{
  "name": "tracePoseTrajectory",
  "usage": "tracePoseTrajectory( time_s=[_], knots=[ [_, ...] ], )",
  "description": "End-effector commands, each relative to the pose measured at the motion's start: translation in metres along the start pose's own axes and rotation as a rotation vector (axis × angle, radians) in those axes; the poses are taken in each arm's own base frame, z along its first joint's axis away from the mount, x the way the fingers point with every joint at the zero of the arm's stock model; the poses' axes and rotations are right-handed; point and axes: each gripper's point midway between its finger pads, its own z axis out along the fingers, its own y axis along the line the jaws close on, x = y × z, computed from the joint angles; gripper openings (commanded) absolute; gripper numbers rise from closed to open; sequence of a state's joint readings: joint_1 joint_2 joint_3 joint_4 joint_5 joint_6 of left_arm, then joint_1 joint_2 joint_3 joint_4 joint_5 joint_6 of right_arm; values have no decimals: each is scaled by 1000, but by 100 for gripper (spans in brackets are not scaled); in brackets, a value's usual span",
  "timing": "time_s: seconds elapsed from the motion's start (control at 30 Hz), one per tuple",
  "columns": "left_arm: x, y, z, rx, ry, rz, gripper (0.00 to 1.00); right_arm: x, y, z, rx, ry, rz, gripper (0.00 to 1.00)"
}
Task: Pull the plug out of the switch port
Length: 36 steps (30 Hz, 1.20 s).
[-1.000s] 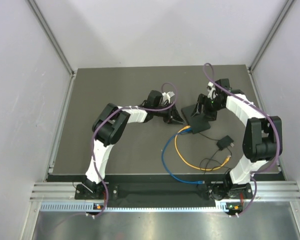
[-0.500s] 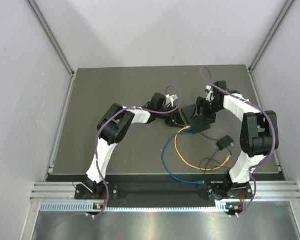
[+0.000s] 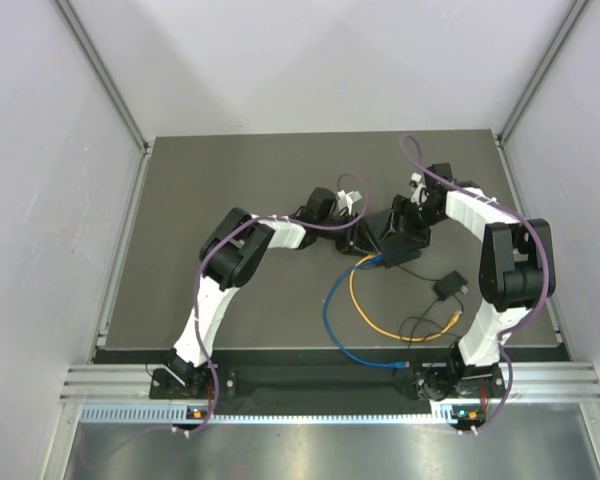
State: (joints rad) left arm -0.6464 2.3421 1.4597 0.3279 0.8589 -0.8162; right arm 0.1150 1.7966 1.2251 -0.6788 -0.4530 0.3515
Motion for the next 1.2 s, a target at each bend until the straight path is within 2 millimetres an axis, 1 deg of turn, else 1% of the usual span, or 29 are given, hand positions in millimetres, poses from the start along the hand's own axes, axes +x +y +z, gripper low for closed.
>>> tracePoseTrajectory(
  time_s=[0.0, 0.2, 0.3, 0.43, 0.53, 0.63, 0.7, 0.73, 0.8, 0.9, 1.0, 1.03, 1.17],
  knots=[
    [-1, 10, 9, 5, -4, 7, 42, -11, 10, 0, -30, -29, -19, 67],
    [-1, 12, 14, 0, -10, -49, 39, -11, 10, 0, -28, -28, -18, 68],
    [-2, 16, 14, -26, -23, -66, 36, -12, 9, -1, -27, -30, -19, 68],
    [-3, 24, 14, -66, -43, -101, 34, -11, 9, -1, -28, -31, -15, 67],
    [-4, 23, 15, -58, -41, -110, 33, -10, 9, 0, -29, -27, -17, 68],
    [-4, 26, 18, -66, -29, -140, 32, -9, 7, 0, -20, -28, -22, 68],
    [0, 29, 18, -76, -7, -165, 28, -10, 6, 0, -13, -31, -21, 68],
    [2, 32, 18, -87, 0, -171, 24, -11, 6, 0, -12, -33, -24, 68],
    [4, 35, 18, -100, 11, -175, 22, -11, 6, 0, -8, -32, -24, 68],
    [9, 39, 17, -118, 36, -190, 15, -12, 3, -1, 11, -39, -28, 68],
    [12, 39, 17, -124, 60, -204, 6, -14, -2, -3, 52, -49, -44, 68],
    [13, 39, 17, -132, 72, -214, 1, -14, -4, -4, 66, -51, -47, 68],
    [15, 39, 16, -148, 101, -209, 0, -24, -12, -12, 156, -82, -94, 68]
  ],
)
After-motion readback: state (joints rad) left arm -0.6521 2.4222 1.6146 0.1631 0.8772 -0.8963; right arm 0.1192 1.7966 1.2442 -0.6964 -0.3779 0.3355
